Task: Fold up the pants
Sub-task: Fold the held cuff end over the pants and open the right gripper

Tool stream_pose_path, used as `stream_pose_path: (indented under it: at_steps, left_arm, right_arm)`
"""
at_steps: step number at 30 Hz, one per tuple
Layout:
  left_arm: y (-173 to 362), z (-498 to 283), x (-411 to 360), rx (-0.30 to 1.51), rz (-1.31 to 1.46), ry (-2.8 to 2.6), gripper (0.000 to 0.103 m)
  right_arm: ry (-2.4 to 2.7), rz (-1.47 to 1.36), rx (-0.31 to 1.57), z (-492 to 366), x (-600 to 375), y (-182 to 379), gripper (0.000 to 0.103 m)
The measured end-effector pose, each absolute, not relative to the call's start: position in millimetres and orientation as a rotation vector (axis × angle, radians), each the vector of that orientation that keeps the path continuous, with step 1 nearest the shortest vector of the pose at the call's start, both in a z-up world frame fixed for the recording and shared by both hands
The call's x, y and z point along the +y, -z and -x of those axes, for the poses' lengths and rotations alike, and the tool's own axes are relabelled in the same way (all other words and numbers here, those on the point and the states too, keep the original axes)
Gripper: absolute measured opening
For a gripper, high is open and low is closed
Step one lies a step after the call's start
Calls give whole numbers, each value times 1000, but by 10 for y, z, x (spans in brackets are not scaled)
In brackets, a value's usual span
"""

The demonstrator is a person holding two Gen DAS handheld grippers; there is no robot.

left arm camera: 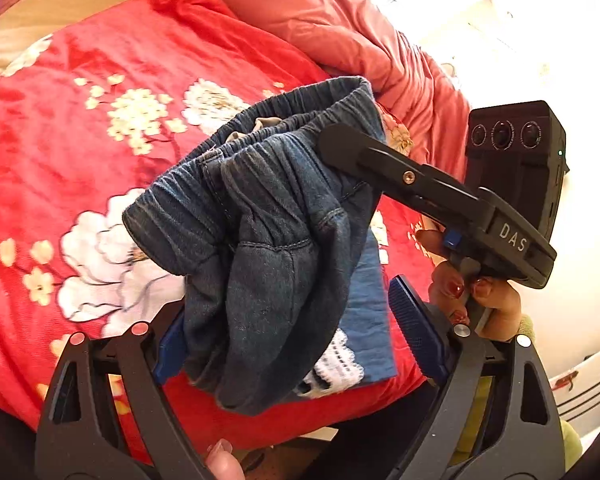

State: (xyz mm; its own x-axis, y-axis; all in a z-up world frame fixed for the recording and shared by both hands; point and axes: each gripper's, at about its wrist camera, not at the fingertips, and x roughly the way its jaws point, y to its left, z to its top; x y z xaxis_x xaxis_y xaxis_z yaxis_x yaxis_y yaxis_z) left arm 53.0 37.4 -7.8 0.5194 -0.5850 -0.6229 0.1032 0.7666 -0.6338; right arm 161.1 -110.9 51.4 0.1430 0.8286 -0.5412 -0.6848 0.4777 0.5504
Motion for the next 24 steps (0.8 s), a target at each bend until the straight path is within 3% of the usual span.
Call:
stream_pose_path:
  at_steps: [12, 17, 24]
  left_arm:
    - [55, -620, -334, 959, 414, 475, 82]
    - [122, -520, -504, 984, 373, 565, 82]
    - [-77, -425, -176, 922, 380, 539, 82]
  right_arm:
    - [-1056, -279, 877, -1685, -1771, -355, 36]
    - [-983, -339, 856, -1619, -2154, -269, 61]
    - [-818, -352, 859, -1430, -2622, -128, 70]
